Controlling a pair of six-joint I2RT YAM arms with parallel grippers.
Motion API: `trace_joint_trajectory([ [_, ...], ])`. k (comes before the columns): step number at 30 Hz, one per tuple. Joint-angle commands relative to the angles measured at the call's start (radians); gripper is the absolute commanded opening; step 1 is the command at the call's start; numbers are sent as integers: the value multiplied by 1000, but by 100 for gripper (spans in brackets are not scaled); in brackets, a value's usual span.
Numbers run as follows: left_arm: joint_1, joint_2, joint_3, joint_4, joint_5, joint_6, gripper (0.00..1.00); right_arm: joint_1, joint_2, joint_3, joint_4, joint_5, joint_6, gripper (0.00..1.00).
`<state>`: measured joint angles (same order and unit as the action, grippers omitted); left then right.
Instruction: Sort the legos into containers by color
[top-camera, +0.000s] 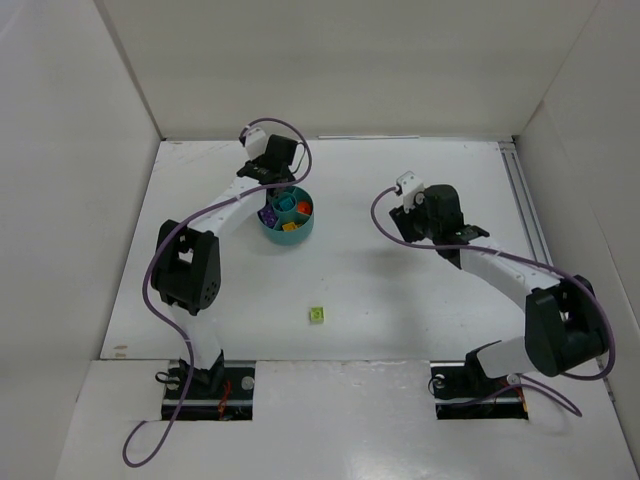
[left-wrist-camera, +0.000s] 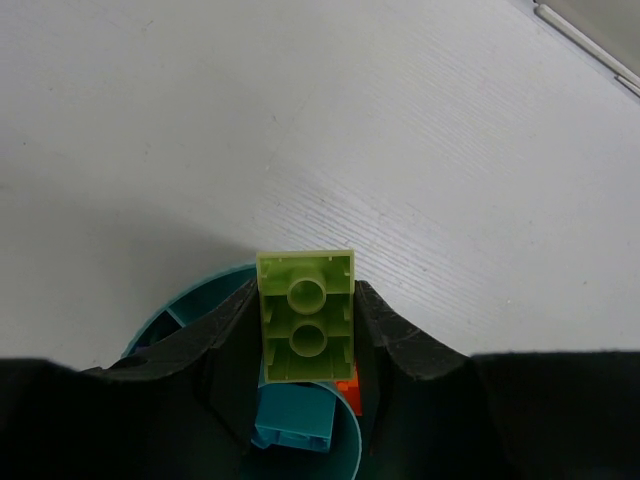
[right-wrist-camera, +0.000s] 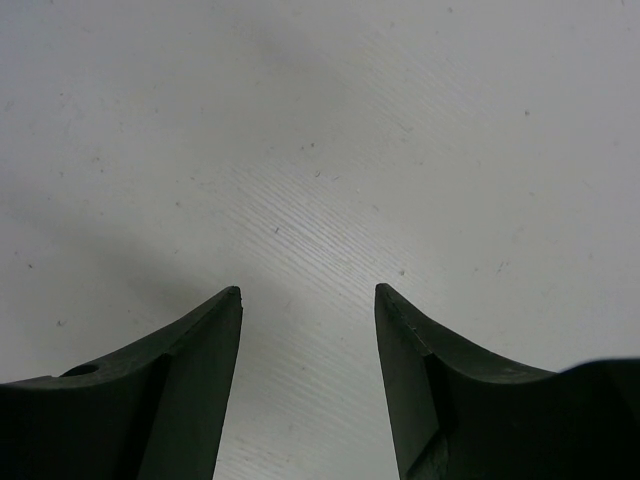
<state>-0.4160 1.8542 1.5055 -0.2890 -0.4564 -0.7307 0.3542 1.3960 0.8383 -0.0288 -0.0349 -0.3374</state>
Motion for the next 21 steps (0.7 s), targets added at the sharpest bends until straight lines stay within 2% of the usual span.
trace_joint_trajectory([
  [1,6,-12,36,-22,-33,-21,28,-6,9,39,44,-19,-6,61],
  [6,6,-12,27,-44,-24,-21,35,-6,9,39,53,-28,-6,61],
  [11,6,-42,5,-35,-24,-12,56,-6,-2,39,53,-28,-6,61],
  [13,6,-55,-7,-35,-24,-12,59,-6,-2,39,53,-28,-6,61],
  [21,6,-73,-25,-44,-33,-21,59,-6,-22,21,53,-37,-28,61],
])
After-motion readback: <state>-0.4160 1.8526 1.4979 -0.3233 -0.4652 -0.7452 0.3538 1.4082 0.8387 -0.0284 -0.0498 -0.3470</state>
